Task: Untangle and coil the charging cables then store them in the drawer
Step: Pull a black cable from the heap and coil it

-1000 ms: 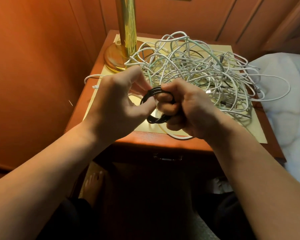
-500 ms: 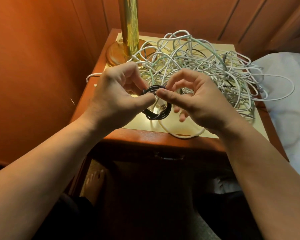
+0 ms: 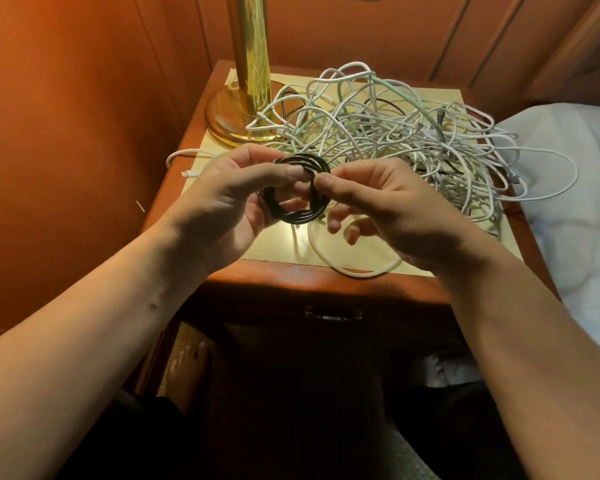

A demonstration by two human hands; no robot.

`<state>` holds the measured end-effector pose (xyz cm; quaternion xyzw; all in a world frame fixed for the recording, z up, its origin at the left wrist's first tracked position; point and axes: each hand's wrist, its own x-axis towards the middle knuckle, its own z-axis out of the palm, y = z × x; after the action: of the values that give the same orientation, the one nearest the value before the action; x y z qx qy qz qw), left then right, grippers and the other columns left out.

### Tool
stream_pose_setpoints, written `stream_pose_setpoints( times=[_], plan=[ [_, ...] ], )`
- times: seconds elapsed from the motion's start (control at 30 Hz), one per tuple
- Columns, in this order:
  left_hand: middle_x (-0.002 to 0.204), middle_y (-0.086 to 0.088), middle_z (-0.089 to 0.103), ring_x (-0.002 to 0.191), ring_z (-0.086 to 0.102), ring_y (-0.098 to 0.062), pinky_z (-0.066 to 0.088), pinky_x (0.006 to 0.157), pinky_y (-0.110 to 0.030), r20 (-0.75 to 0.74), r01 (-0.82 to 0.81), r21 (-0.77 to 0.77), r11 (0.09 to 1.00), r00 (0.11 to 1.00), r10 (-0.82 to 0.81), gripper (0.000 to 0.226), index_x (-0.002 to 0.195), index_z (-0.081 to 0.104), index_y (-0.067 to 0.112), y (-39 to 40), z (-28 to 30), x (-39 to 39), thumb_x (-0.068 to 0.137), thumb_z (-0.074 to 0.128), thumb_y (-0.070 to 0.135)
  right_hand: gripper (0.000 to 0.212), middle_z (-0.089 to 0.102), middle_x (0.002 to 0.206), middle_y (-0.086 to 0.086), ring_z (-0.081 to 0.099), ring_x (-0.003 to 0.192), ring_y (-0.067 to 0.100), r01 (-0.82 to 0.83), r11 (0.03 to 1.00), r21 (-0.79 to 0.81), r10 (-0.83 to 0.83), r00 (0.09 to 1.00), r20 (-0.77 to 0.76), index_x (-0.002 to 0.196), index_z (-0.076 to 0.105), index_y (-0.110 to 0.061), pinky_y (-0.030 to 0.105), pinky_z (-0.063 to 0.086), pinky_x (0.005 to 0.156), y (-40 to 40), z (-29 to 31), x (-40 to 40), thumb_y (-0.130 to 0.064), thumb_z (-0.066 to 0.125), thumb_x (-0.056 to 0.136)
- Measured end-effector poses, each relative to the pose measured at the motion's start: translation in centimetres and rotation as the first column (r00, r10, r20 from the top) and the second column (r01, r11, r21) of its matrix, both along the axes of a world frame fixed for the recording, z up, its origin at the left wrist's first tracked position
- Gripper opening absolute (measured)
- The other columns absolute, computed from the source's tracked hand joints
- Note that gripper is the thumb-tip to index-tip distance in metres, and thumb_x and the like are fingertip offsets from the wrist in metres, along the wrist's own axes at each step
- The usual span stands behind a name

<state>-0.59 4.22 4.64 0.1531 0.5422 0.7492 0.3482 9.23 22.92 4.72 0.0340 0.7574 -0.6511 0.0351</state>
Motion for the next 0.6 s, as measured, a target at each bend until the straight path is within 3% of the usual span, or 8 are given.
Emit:
stream_pose_setpoints(
  times=[0.1,0.2,0.27,0.37,0.47,0.6],
  plan=[
    [0.11,-0.008,0.071,0.076,0.07,-0.005,0.058,0.085,-0.03,0.096,0.084,0.022,0.996,0.992,-0.086,0.024,0.102,0.059,0.014,-0.14,0.06,0.07,0.082,0.071,0.01,0.023,0.074,0.099,0.002,0.065,0.072,0.015,-0.034,0.99,-0.135,0.039,0.999,0.032,0.103,0.073,-0.01,0.022,0.044,0.053,0.15,0.06,0.03,-0.028,0.061,0.097],
    [0.129,-0.014,0.067,0.103,0.069,-0.015,0.048,0.101,-0.038,0.118,0.152,-0.009,0.988,0.982,-0.15,0.041,0.122,0.057,0.013,-0.28,-0.01,-0.04,0.083,0.07,0.017,0.023,0.074,0.099,0.003,0.066,0.071,0.017,-0.061,0.975,-0.213,0.074,0.996,0.052,0.104,0.07,-0.007,0.02,0.043,0.047,0.34,0.07,0.07,-0.026,0.059,0.097],
    [0.129,-0.009,0.068,0.118,0.064,-0.021,0.043,0.1,-0.038,0.162,0.176,0.017,0.984,0.971,-0.177,0.043,0.126,0.059,0.015,-0.24,-0.29,0.1,0.084,0.069,0.02,0.022,0.073,0.1,0.004,0.066,0.07,0.018,-0.065,0.965,-0.253,0.084,0.995,0.063,0.104,0.068,-0.007,0.02,0.043,0.045,0.36,0.04,-0.01,-0.025,0.059,0.097],
    [0.124,-0.005,0.069,0.109,0.065,-0.017,0.044,0.088,-0.034,0.225,0.179,0.079,0.981,0.955,-0.192,0.047,0.134,0.055,0.017,-0.15,-0.55,0.4,0.088,0.065,0.022,0.019,0.074,0.099,0.004,0.066,0.068,0.018,-0.073,0.954,-0.291,0.095,0.994,0.06,0.104,0.066,-0.007,0.021,0.043,0.044,0.36,0.01,-0.23,-0.024,0.057,0.099],
    [0.127,-0.005,0.065,0.103,0.064,-0.016,0.048,0.08,-0.03,0.248,0.18,0.12,0.976,0.947,-0.205,0.065,0.147,0.046,0.015,-0.18,-0.68,0.54,0.086,0.067,0.025,0.019,0.075,0.099,0.005,0.068,0.066,0.019,-0.095,0.947,-0.307,0.113,0.993,0.039,0.105,0.065,-0.006,0.022,0.046,0.044,0.47,-0.13,-0.36,-0.023,0.056,0.101],
    [0.12,-0.003,0.067,0.104,0.063,-0.015,0.044,0.086,-0.033,0.219,0.219,0.122,0.968,0.946,-0.241,0.043,0.138,0.054,0.017,-0.46,-0.77,0.62,0.095,0.057,0.024,0.026,0.073,0.099,0.005,0.07,0.066,0.019,-0.151,0.957,-0.246,0.159,0.987,0.012,0.115,0.06,0.001,0.022,0.05,0.044,0.62,-0.25,-0.51,-0.021,0.054,0.102]
  ],
)
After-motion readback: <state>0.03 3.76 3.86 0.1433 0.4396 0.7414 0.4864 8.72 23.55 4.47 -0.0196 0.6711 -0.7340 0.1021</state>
